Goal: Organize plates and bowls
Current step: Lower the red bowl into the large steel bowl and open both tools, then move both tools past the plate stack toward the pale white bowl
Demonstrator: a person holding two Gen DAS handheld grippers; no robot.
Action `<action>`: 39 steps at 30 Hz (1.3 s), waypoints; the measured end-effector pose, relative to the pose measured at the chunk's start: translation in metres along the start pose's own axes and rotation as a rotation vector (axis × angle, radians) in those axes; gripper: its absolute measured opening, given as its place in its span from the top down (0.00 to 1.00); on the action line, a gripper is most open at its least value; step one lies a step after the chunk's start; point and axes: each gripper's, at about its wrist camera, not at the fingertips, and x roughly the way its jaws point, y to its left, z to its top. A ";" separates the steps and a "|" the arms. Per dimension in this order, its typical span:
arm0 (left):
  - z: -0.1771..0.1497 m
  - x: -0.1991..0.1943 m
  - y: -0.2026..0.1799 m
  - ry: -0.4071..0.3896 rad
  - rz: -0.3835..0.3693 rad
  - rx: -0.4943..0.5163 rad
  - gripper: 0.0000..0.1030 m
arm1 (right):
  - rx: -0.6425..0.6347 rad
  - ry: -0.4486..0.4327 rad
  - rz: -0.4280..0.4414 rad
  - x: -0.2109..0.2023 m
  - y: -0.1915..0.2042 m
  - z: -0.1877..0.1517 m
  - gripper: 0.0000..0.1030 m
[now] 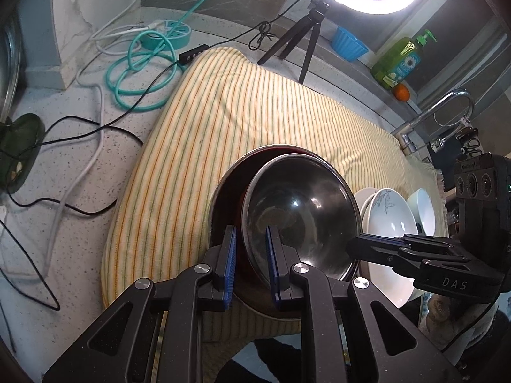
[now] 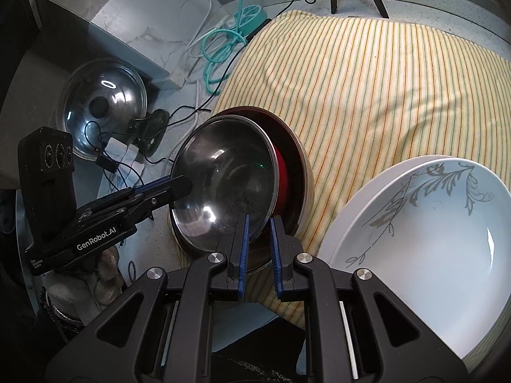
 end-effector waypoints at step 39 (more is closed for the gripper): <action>0.011 -0.030 -0.014 -0.086 0.008 0.023 0.53 | -0.083 -0.132 0.002 -0.046 0.017 -0.002 0.32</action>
